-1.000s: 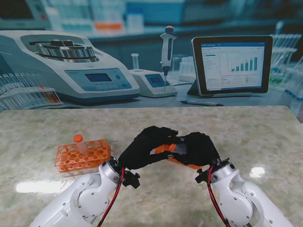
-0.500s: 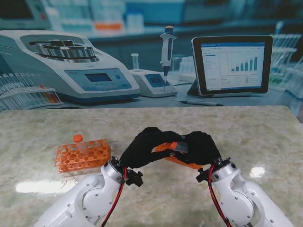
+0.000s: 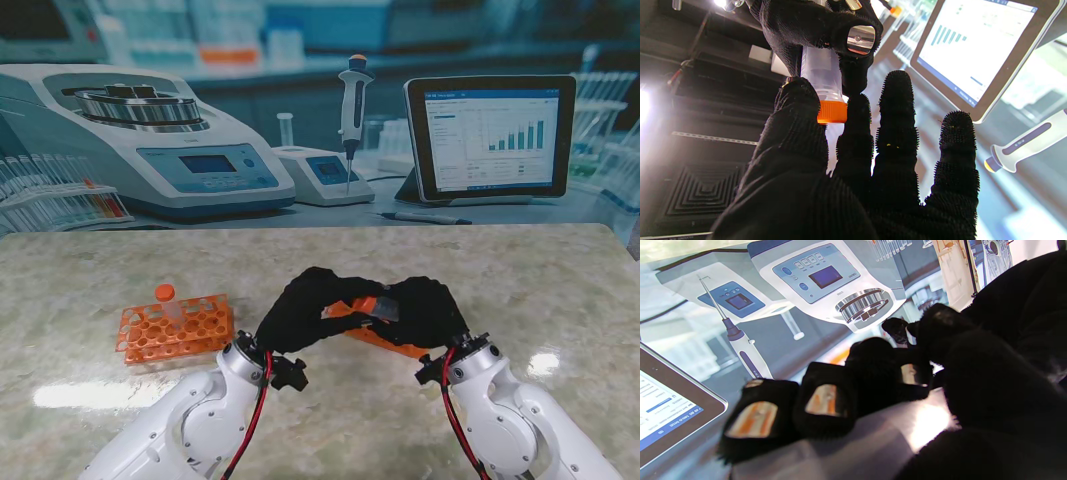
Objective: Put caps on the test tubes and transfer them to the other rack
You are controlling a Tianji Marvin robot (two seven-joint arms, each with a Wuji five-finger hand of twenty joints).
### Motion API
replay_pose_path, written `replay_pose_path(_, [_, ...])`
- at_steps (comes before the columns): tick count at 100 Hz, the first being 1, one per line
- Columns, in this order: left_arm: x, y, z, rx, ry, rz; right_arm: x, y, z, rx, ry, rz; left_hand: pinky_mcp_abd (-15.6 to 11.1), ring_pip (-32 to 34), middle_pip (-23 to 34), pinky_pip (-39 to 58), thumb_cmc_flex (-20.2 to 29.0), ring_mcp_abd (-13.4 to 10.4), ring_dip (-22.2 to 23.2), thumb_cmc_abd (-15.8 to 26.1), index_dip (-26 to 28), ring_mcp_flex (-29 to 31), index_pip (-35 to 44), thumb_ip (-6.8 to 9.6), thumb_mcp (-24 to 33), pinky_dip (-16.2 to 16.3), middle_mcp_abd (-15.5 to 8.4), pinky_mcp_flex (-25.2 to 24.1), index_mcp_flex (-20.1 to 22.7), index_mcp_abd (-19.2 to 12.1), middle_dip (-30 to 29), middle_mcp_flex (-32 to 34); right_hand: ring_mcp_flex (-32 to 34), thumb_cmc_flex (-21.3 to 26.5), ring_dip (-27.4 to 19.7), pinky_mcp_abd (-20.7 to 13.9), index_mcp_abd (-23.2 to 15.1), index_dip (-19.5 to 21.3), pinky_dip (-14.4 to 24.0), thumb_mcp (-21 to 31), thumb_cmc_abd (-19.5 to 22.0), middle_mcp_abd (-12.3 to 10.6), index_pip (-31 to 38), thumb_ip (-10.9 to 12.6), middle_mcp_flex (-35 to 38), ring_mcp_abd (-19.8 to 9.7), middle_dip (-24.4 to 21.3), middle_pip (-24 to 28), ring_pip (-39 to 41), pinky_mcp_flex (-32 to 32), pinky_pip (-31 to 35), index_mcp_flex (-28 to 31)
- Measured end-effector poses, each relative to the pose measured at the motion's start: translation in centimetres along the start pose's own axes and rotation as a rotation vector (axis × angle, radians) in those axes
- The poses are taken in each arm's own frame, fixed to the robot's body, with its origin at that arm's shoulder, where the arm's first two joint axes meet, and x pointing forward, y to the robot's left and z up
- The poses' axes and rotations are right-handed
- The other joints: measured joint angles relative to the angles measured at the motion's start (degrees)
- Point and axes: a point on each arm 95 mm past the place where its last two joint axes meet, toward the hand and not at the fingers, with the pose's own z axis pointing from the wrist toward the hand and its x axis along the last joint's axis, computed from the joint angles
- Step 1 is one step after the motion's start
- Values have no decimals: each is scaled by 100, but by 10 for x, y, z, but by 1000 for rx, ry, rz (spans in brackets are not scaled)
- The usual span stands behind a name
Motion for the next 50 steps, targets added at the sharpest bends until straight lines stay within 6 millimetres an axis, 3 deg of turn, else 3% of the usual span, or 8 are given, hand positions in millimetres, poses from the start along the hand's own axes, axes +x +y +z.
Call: replay_pose_path(50, [-1,3,1,21,-28,-55,0,0,-1,-16,-4,3,1,29,-3,98,0,7,0,-251,128,251,281,-60,-5,0,71,131,60,-117,-11,302,0,0,0,0,55,0,0,0,57,22,-51,0,0,16,0,-8,0,22,1,-2])
